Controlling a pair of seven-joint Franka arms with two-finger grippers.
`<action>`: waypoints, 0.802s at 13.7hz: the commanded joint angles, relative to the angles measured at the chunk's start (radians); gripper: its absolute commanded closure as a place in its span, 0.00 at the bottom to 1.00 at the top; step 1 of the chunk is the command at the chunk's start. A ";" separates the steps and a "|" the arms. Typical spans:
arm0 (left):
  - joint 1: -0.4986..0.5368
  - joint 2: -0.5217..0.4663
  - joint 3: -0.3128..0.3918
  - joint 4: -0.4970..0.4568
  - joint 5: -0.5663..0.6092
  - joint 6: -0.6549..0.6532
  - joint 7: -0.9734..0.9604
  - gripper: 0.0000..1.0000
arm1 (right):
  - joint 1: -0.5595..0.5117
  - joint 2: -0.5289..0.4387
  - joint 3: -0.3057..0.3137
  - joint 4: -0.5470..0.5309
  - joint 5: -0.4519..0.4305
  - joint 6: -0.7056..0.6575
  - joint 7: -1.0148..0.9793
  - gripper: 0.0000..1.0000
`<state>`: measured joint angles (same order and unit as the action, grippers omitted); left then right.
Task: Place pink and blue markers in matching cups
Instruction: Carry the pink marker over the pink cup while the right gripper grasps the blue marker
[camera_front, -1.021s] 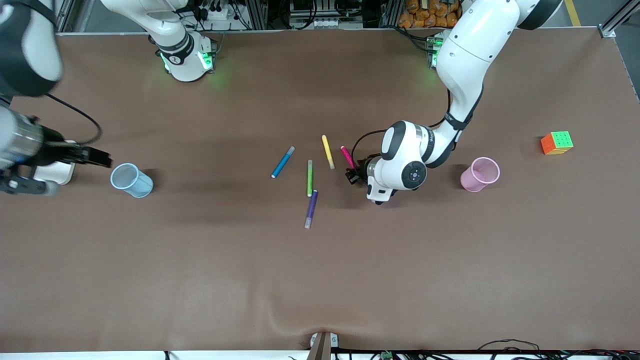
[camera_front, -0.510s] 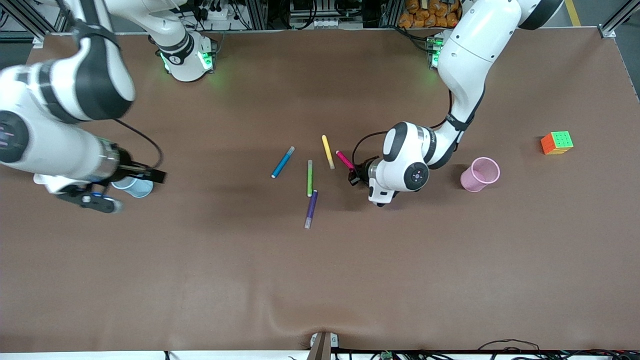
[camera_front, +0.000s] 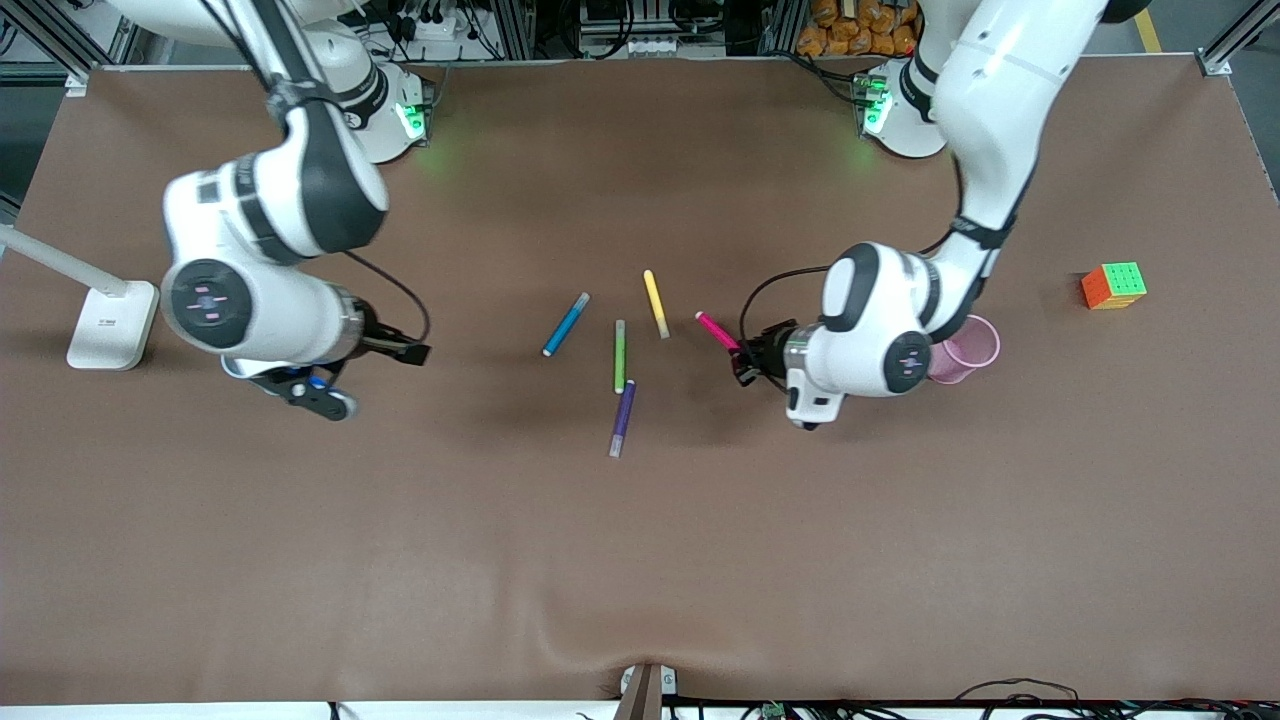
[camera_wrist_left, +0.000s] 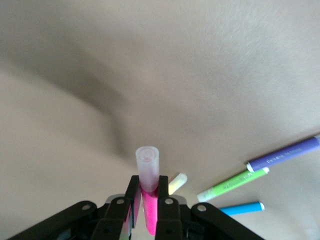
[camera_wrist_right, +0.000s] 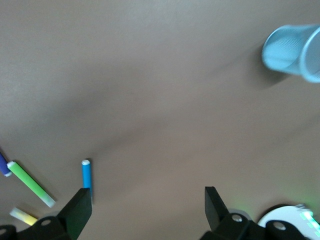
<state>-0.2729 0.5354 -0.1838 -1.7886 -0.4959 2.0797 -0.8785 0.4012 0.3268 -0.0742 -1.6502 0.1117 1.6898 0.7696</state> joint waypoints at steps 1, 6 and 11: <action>0.052 -0.081 0.000 -0.025 0.078 -0.079 -0.013 1.00 | 0.109 -0.025 -0.010 -0.120 0.006 0.129 0.132 0.00; 0.132 -0.170 0.000 -0.012 0.175 -0.147 -0.014 1.00 | 0.240 0.007 -0.010 -0.304 0.005 0.439 0.284 0.00; 0.187 -0.235 -0.002 0.026 0.344 -0.237 -0.014 1.00 | 0.321 0.119 -0.013 -0.300 -0.029 0.545 0.389 0.00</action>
<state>-0.1028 0.3344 -0.1798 -1.7688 -0.2166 1.8768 -0.8785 0.7082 0.4150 -0.0742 -1.9589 0.1066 2.2154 1.1292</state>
